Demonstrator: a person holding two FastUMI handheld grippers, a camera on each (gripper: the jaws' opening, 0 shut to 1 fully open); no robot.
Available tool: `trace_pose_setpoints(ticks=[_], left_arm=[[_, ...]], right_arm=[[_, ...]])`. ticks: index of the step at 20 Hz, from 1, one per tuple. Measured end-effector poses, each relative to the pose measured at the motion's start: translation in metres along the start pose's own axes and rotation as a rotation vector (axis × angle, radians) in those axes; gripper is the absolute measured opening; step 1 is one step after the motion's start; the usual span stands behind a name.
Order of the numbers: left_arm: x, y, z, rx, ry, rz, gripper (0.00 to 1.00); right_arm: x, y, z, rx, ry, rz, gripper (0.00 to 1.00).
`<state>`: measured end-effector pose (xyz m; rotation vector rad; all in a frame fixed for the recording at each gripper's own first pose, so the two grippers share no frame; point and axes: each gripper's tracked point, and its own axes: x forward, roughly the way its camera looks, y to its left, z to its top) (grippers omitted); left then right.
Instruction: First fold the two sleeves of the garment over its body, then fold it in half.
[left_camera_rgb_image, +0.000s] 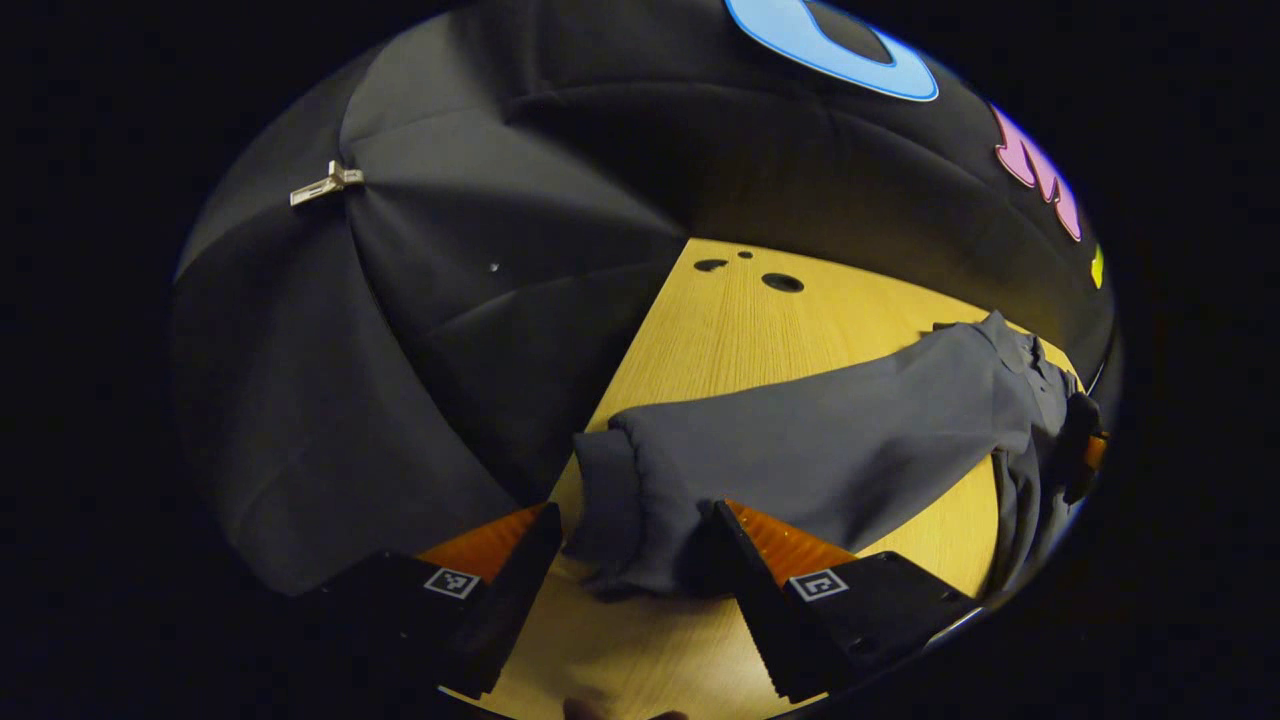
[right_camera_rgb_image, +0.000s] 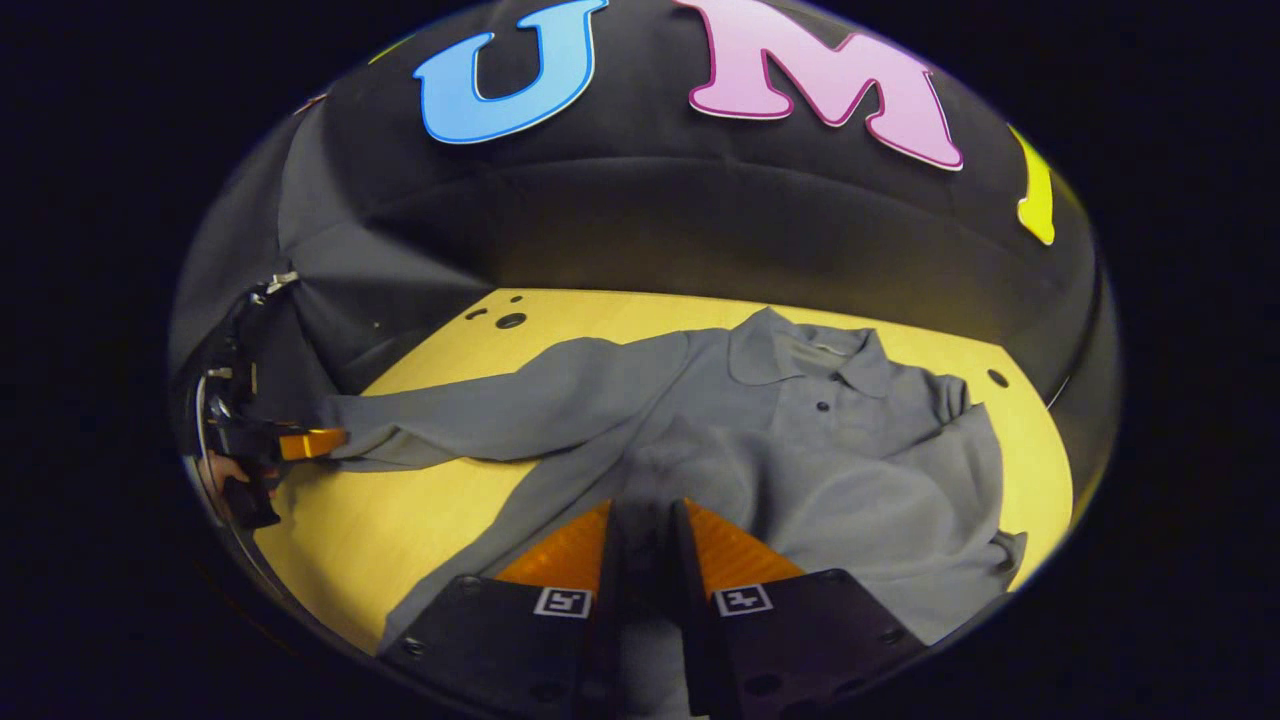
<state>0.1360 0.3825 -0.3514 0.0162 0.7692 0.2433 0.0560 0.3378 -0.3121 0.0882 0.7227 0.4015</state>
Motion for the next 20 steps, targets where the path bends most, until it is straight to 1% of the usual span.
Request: trace_pose_setpoints(ticks=[1,2,3,4,5,6,7,9,10,12,13,14,17,18,20], left_arm=[[-0.002,0.0,0.002,0.0,-0.009,0.002,0.96],[-0.001,-0.001,-0.001,0.005,0.001,0.0,0.99],[-0.002,0.0,-0.001,0.014,0.002,0.001,0.98],[-0.001,-0.001,-0.002,0.015,0.006,0.001,0.97],[-0.002,-0.001,0.0,0.016,0.002,0.0,0.96],[-0.001,-0.002,-0.002,0.015,0.008,0.002,0.94],[-0.001,-0.005,-0.001,0.018,0.006,-0.009,0.93],[0.0,-0.016,0.001,0.051,0.007,-0.048,0.64],[0.0,-0.021,0.002,0.07,0.01,-0.065,0.49],[0.004,-0.021,0.006,0.081,0.007,-0.047,0.19],[0.003,-0.02,0.009,0.078,0.004,-0.026,0.12],[-0.001,-0.021,0.01,0.076,-0.001,-0.003,0.09],[-0.025,-0.032,0.034,0.071,-0.084,0.025,0.08],[-0.033,-0.036,0.042,0.081,-0.112,0.026,0.08],[-0.055,-0.053,0.056,0.105,-0.163,0.006,0.08]], right_arm=[[-0.002,0.011,0.001,0.018,-0.002,0.04,0.33],[-0.005,0.022,0.003,0.033,-0.01,0.076,0.47],[-0.01,0.029,0.007,0.044,-0.022,0.106,0.43],[-0.015,0.034,0.01,0.053,-0.033,0.123,0.55],[-0.02,0.034,0.013,0.054,-0.042,0.123,0.53],[-0.025,0.031,0.014,0.052,-0.052,0.115,0.64],[-0.03,0.026,0.014,0.046,-0.059,0.098,0.69],[-0.039,0.009,0.011,0.039,-0.061,0.056,0.73],[-0.043,0.001,0.008,0.042,-0.061,0.033,0.73],[-0.052,-0.015,0.005,0.063,-0.068,-0.005,0.73],[-0.057,-0.024,0.005,0.07,-0.073,-0.024,0.73],[-0.063,-0.031,0.005,0.073,-0.076,-0.038,0.73],[-0.078,-0.054,0.002,0.07,-0.087,-0.076,0.73],[-0.083,-0.061,0.0,0.073,-0.09,-0.085,0.73],[-0.091,-0.075,-0.005,0.08,-0.091,-0.104,0.73]])
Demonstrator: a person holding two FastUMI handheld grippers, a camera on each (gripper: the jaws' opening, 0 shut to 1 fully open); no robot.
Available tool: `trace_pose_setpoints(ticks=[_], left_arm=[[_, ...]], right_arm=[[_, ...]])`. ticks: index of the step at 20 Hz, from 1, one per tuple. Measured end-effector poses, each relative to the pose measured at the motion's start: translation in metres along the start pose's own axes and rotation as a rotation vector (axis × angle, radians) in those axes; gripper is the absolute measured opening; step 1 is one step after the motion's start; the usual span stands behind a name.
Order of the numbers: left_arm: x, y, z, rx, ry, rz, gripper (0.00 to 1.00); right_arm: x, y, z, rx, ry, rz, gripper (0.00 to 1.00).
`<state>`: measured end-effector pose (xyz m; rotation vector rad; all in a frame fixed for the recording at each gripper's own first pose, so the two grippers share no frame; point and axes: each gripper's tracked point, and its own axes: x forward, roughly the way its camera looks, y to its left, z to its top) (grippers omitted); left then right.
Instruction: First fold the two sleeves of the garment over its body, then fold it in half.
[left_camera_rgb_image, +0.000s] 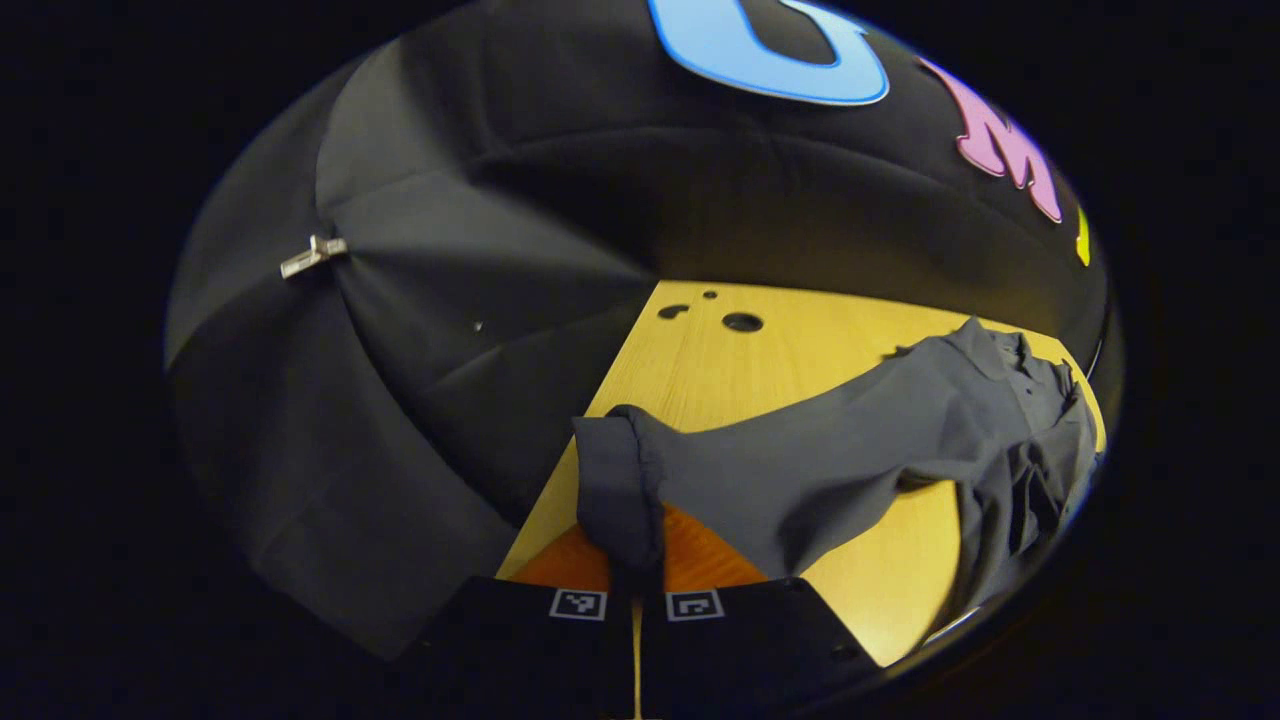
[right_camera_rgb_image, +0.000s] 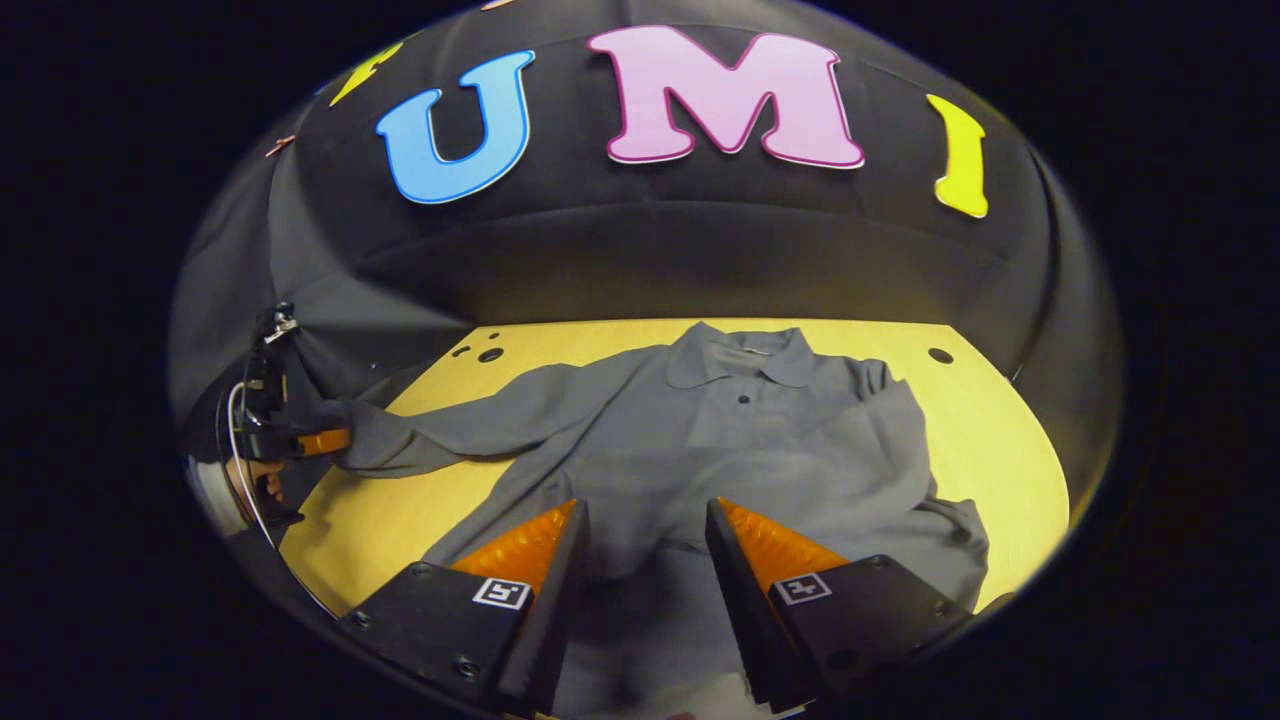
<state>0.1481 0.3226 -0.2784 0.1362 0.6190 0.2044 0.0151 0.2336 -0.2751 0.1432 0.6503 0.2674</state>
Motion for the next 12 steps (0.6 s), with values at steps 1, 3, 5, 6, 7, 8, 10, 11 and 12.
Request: trace_pose_setpoints(ticks=[1,3,5,6,7,8,10,11,12], left_arm=[[-0.01,-0.008,0.008,0.004,-0.022,-0.01,0.07],[-0.031,-0.028,0.025,-0.003,-0.067,-0.033,0.07],[-0.05,-0.051,0.04,-0.02,-0.102,-0.059,0.07],[-0.06,-0.061,0.046,-0.024,-0.119,-0.071,0.07],[-0.068,-0.074,0.055,-0.024,-0.134,-0.087,0.07],[-0.075,-0.087,0.064,-0.018,-0.151,-0.103,0.07],[-0.088,-0.114,0.078,0.001,-0.178,-0.135,0.07],[-0.094,-0.13,0.085,-0.002,-0.184,-0.155,0.07],[-0.101,-0.15,0.092,-0.007,-0.191,-0.182,0.07]], right_arm=[[-0.002,-0.009,-0.001,-0.001,-0.003,-0.012,0.73],[-0.005,-0.026,-0.006,-0.002,0.009,-0.04,0.74],[-0.01,-0.039,-0.013,0.014,0.038,-0.046,0.78],[-0.013,-0.046,-0.011,0.021,0.035,-0.05,0.81],[-0.015,-0.054,-0.01,0.021,0.027,-0.057,0.86],[-0.017,-0.062,-0.008,0.019,0.019,-0.065,0.87],[-0.022,-0.077,-0.004,0.018,0.007,-0.073,0.91],[-0.023,-0.085,-0.004,0.022,0.006,-0.08,0.92],[-0.025,-0.094,-0.004,0.029,0.007,-0.088,0.92]])
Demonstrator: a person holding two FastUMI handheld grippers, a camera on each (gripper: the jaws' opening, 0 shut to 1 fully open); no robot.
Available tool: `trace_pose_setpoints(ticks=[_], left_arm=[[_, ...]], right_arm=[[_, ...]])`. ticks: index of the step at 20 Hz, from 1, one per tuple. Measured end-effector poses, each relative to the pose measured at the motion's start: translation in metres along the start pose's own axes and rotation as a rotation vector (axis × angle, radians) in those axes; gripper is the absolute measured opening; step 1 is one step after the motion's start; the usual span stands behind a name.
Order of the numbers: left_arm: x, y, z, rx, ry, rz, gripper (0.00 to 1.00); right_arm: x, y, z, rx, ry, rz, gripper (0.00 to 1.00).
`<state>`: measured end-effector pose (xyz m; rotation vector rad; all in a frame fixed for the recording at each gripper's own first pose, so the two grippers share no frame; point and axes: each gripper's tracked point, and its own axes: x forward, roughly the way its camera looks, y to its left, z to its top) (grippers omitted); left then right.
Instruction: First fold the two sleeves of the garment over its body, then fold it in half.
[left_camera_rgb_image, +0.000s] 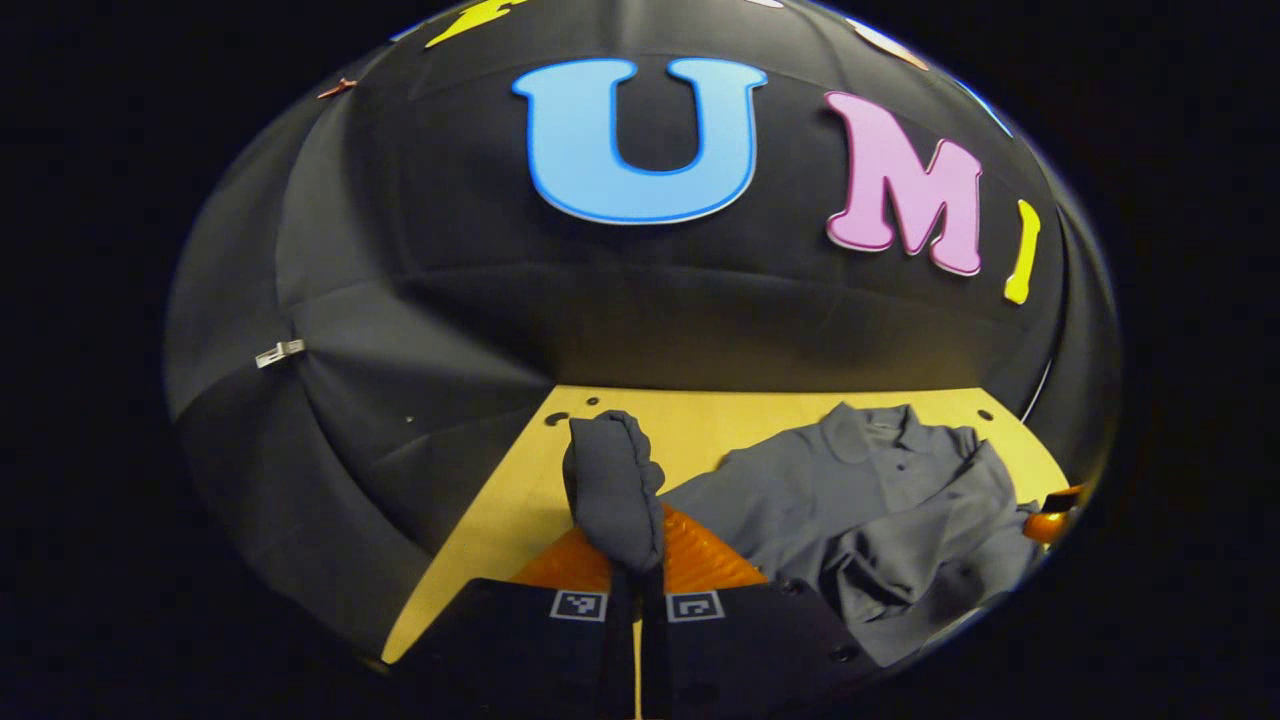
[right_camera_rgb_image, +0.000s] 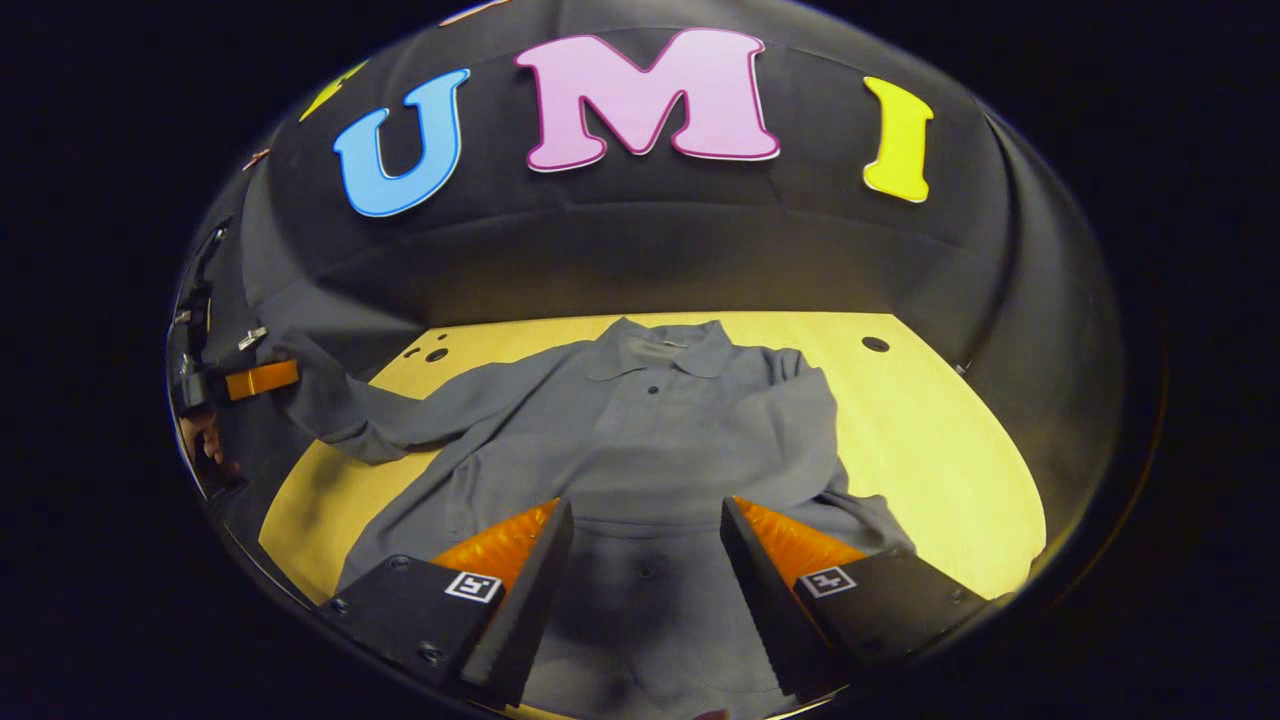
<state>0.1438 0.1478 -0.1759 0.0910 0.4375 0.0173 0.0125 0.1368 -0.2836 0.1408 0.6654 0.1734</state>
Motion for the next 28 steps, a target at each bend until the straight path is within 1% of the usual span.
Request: trace_pose_setpoints(ticks=[4,5,6,9,12,16,19,24,28], left_arm=[[-0.003,-0.063,0.024,0.027,-0.036,-0.068,0.07],[-0.004,-0.08,0.029,0.043,-0.043,-0.088,0.1],[-0.004,-0.101,0.03,0.054,-0.044,-0.115,0.07],[-0.008,-0.167,0.033,0.075,-0.048,-0.209,0.07],[-0.013,-0.229,0.025,0.103,-0.036,-0.293,0.07],[-0.017,-0.298,-0.004,0.126,0.006,-0.368,0.07],[-0.012,-0.339,-0.032,0.163,0.037,-0.401,0.07],[-0.005,-0.385,-0.083,0.244,0.102,-0.428,0.07],[0.0,-0.405,-0.117,0.295,0.139,-0.402,0.07]], right_arm=[[-0.004,-0.033,0.001,0.028,-0.006,-0.027,0.92],[-0.004,-0.042,-0.001,0.03,-0.006,-0.036,0.92],[-0.005,-0.051,-0.002,0.033,-0.003,-0.044,0.92],[-0.009,-0.079,-0.008,0.056,0.006,-0.07,0.92],[-0.015,-0.11,-0.015,0.069,0.014,-0.101,0.92],[-0.025,-0.148,-0.027,0.09,0.03,-0.138,0.92],[-0.034,-0.173,-0.035,0.105,0.042,-0.161,0.93],[-0.044,-0.199,-0.047,0.11,0.067,-0.171,0.94],[-0.046,-0.211,-0.058,0.124,0.084,-0.165,0.94]])
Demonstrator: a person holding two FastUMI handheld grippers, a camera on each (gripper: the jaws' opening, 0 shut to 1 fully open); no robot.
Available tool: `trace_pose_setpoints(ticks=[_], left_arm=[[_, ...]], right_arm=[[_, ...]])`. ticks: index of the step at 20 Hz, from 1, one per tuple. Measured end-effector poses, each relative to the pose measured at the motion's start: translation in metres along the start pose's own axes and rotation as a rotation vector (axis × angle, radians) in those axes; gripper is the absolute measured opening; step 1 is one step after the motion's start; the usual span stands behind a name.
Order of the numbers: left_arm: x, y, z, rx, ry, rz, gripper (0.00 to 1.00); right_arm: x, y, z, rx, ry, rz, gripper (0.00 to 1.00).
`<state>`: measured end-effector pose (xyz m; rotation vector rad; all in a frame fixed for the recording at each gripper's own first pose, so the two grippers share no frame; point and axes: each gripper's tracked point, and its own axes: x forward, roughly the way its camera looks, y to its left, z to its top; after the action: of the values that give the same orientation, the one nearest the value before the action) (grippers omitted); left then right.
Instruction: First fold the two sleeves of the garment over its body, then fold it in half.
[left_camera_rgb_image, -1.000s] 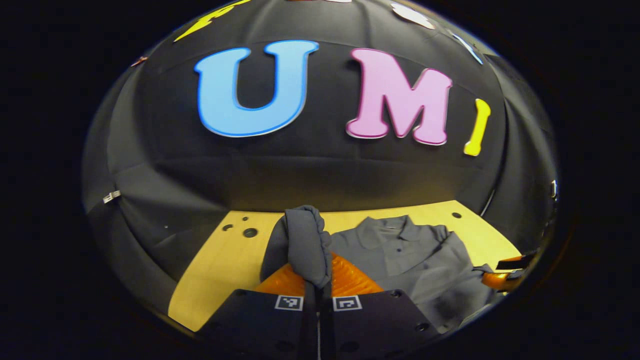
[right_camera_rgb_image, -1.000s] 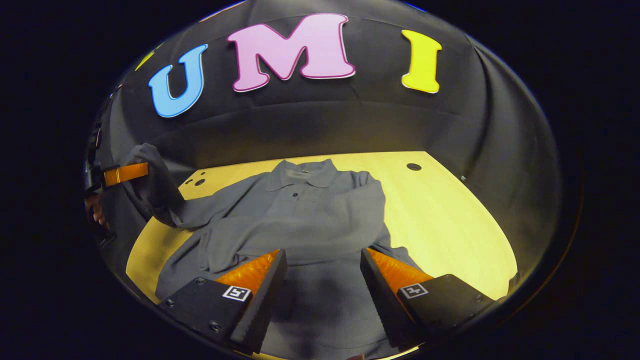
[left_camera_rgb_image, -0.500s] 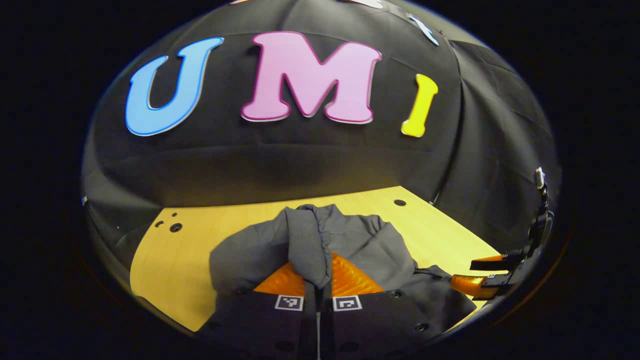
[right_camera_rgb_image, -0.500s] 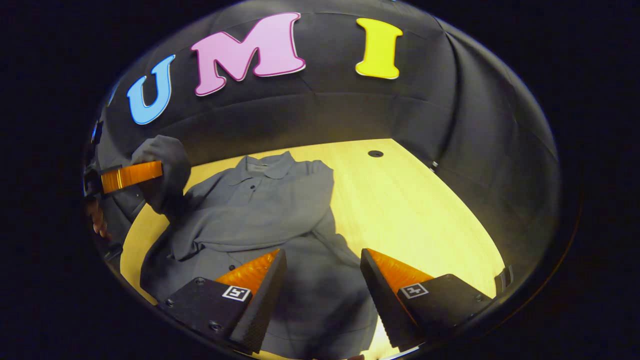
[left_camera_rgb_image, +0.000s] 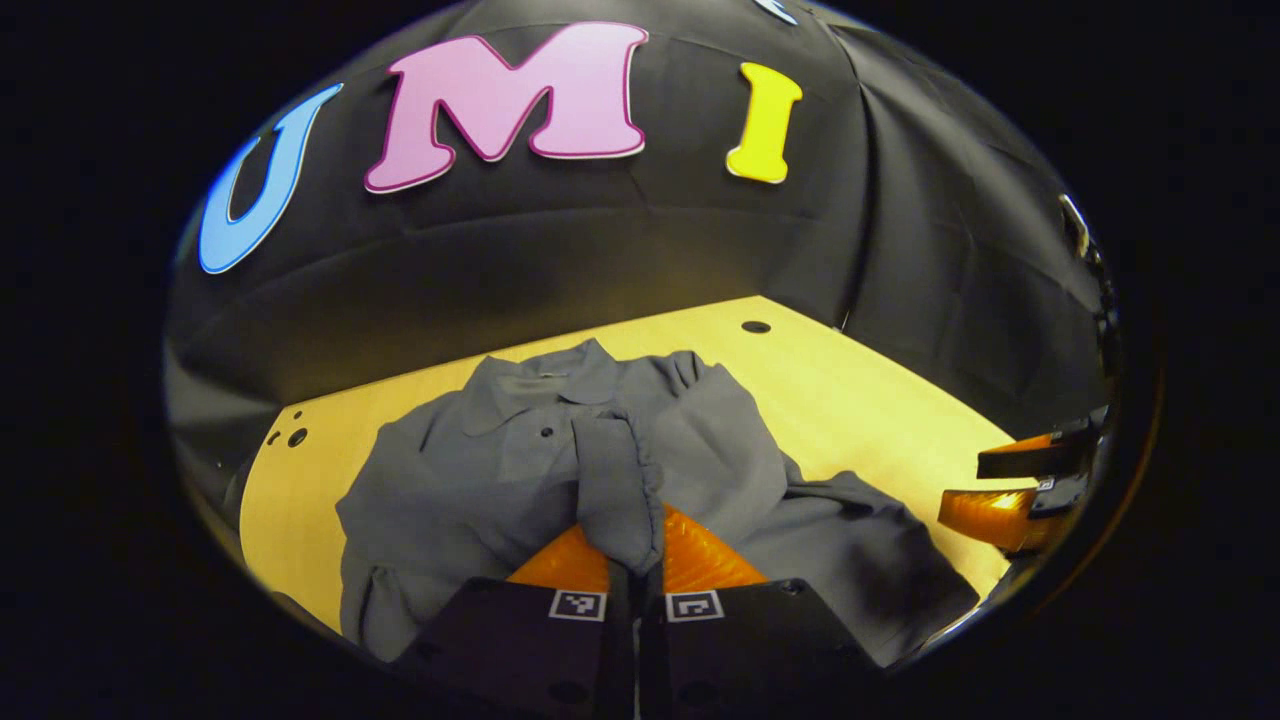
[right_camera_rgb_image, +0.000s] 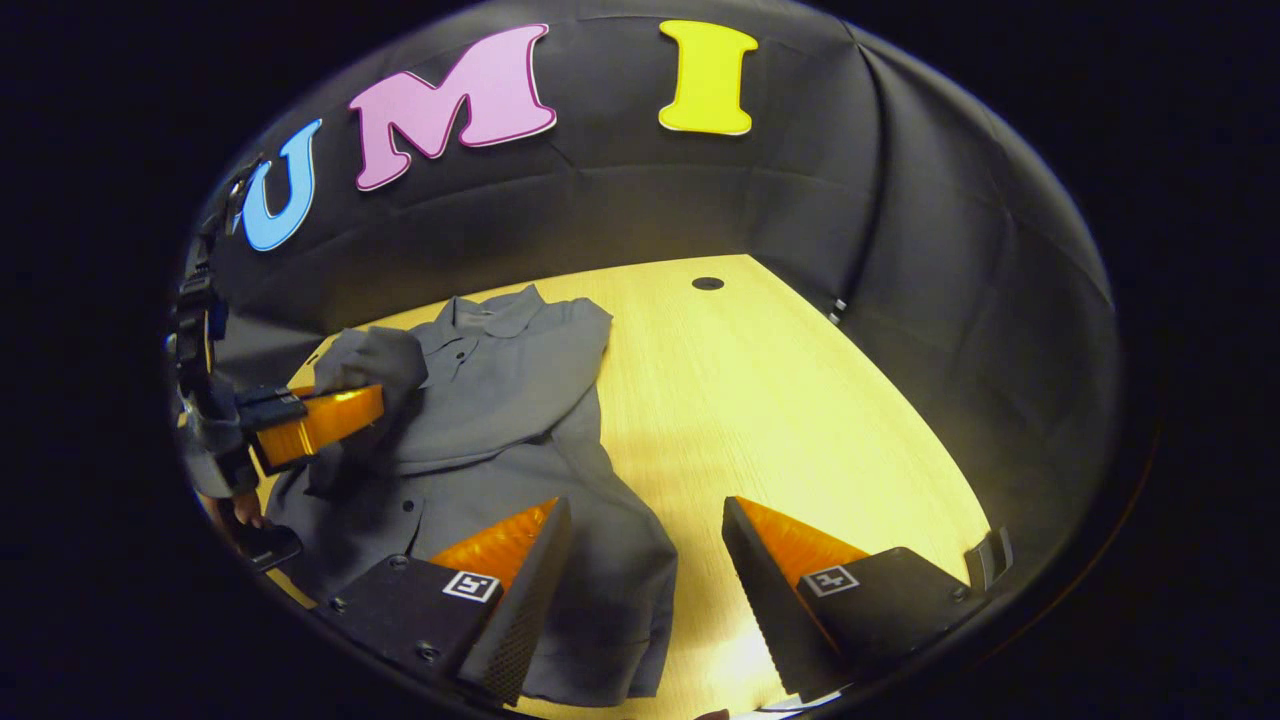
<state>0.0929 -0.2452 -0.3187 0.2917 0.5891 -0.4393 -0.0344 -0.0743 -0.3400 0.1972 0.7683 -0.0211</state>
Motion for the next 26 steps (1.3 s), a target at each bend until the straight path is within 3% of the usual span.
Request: trace_pose_setpoints(ticks=[3,5,7,9,13,14,15,16,18,26], left_arm=[[0.009,-0.014,-0.016,-0.004,0.037,-0.009,0.1],[0.01,-0.025,-0.027,-0.016,0.067,-0.042,0.16],[0.008,-0.039,-0.034,-0.034,0.101,-0.091,0.27],[0.003,-0.048,-0.035,-0.04,0.113,-0.128,0.53],[-0.022,-0.073,-0.037,-0.11,0.117,-0.252,0.63],[-0.031,-0.074,-0.039,-0.128,0.114,-0.279,0.77],[-0.04,-0.074,-0.04,-0.136,0.113,-0.293,0.72],[-0.048,-0.067,-0.042,-0.132,0.113,-0.289,0.83],[-0.065,-0.046,-0.045,-0.112,0.104,-0.254,0.86],[-0.134,0.067,-0.081,-0.159,0.101,-0.074,0.87]], right_arm=[[0.001,-0.007,-0.005,0.005,0.01,0.004,0.94],[0.001,-0.009,-0.006,0.009,0.011,0.004,0.94],[0.001,-0.011,-0.006,0.006,0.012,0.001,0.94],[0.001,-0.012,-0.008,0.003,0.015,0.001,0.94],[-0.002,-0.006,-0.009,-0.002,0.019,0.016,0.94],[-0.003,-0.004,-0.01,-0.004,0.021,0.02,0.94],[-0.004,-0.002,-0.011,-0.004,0.025,0.026,0.94],[-0.006,0.001,-0.012,-0.003,0.027,0.035,0.94],[-0.012,0.005,-0.015,-0.011,0.03,0.047,0.95],[-0.044,0.013,-0.037,-0.071,0.073,0.064,0.97]])
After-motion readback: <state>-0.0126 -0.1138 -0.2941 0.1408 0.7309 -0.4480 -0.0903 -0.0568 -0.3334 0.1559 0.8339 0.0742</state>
